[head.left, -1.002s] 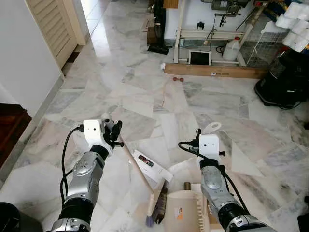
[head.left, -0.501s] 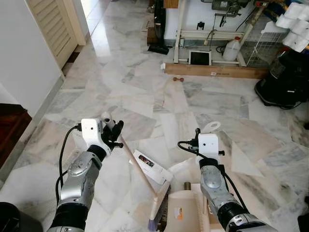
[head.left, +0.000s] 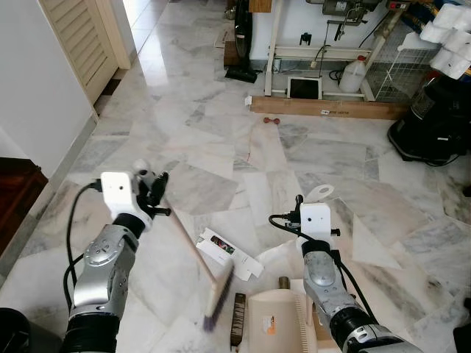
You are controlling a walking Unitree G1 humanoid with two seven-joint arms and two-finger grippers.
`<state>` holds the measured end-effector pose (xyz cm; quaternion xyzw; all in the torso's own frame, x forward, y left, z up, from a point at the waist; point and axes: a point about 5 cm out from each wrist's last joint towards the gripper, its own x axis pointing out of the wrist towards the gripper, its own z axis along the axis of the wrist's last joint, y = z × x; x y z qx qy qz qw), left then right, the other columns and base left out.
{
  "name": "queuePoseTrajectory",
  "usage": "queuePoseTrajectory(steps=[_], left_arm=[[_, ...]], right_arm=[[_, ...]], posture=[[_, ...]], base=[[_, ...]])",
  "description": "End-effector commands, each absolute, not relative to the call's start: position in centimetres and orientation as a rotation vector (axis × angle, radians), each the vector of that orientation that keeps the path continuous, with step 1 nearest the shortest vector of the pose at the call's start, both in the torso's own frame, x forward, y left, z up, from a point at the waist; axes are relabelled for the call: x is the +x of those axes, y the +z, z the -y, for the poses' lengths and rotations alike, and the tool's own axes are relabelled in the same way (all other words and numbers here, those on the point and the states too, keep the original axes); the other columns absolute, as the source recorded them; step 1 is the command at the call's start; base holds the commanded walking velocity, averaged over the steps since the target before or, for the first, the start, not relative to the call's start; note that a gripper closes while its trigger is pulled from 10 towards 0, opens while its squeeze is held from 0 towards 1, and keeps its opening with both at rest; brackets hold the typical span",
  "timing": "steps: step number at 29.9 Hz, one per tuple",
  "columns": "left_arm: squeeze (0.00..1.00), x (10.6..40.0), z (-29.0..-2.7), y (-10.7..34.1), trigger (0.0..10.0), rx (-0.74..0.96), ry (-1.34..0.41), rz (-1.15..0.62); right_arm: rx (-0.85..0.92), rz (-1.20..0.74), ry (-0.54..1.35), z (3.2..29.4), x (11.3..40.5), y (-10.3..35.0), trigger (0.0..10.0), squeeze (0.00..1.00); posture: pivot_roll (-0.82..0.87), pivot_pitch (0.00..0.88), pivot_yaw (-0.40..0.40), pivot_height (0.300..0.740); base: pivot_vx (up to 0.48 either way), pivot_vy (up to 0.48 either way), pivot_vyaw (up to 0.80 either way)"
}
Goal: Sweep floor
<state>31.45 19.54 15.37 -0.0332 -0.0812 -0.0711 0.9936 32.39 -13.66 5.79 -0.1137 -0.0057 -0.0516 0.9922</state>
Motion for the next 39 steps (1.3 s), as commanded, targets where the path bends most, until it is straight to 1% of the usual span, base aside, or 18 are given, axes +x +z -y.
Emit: queuePoseTrajectory(steps=[1, 9, 17, 26, 32, 34, 36, 39], left_arm=[[0.0, 31.4, -19.9, 15.3, 10.0, 0.03, -0.127, 0.159], [0.0, 31.8, -18.8, 13.1, 10.0, 0.073, -0.144, 0.092], [0.0, 32.1, -17.7, 11.5, 10.0, 0.05, -0.159, 0.042], [0.0, 32.9, -16.2, 10.5, 10.0, -0.083, -0.204, -0.015], [0.0, 33.0, -15.0, 10.6, 10.0, -0.155, -0.315, -0.054], [0.0, 33.0, -14.9, 10.7, 10.0, -0.177, -0.331, -0.056], [0.0, 33.0, -14.5, 11.3, 10.0, -0.24, -0.372, -0.051], [0.0, 33.1, -14.2, 11.8, 10.0, -0.271, -0.402, -0.047]], right_arm=[[-0.24, -0.059, -0.101, 13.8, 31.7, 4.4, 10.0, 0.0], [-0.261, -0.058, -0.103, 13.8, 31.7, 4.4, 10.0, 0.0], [-0.294, -0.071, -0.119, 14.2, 31.6, 4.2, 10.0, 0.0], [-0.292, -0.082, -0.118, 14.1, 31.4, 4.0, 10.0, 0.0], [-0.29, -0.085, -0.115, 14.0, 31.4, 3.9, 10.0, 0.0], [-0.29, -0.086, -0.115, 14.0, 31.4, 3.9, 10.0, 0.0], [-0.288, -0.088, -0.114, 13.9, 31.4, 3.9, 10.0, 0.0], [-0.287, -0.09, -0.113, 13.9, 31.5, 3.9, 10.0, 0.0]], posture=[[0.15, 0.113, -0.006, 0.74], [0.15, 0.113, -0.006, 0.74], [0.14, 0.112, -0.006, 0.74], [0.14, 0.113, -0.006, 0.74], [0.14, 0.114, -0.004, 0.74], [0.14, 0.114, -0.004, 0.74], [0.14, 0.116, -0.004, 0.74], [0.15, 0.115, -0.005, 0.74]], base=[[0.0, 0.0, 0.0], [0.0, 0.0, 0.0], [0.0, 0.0, 0.0], [0.0, 0.0, 0.0], [0.0, 0.0, 0.0], [0.0, 0.0, 0.0], [0.0, 0.0, 0.0], [0.0, 0.0, 0.0]])
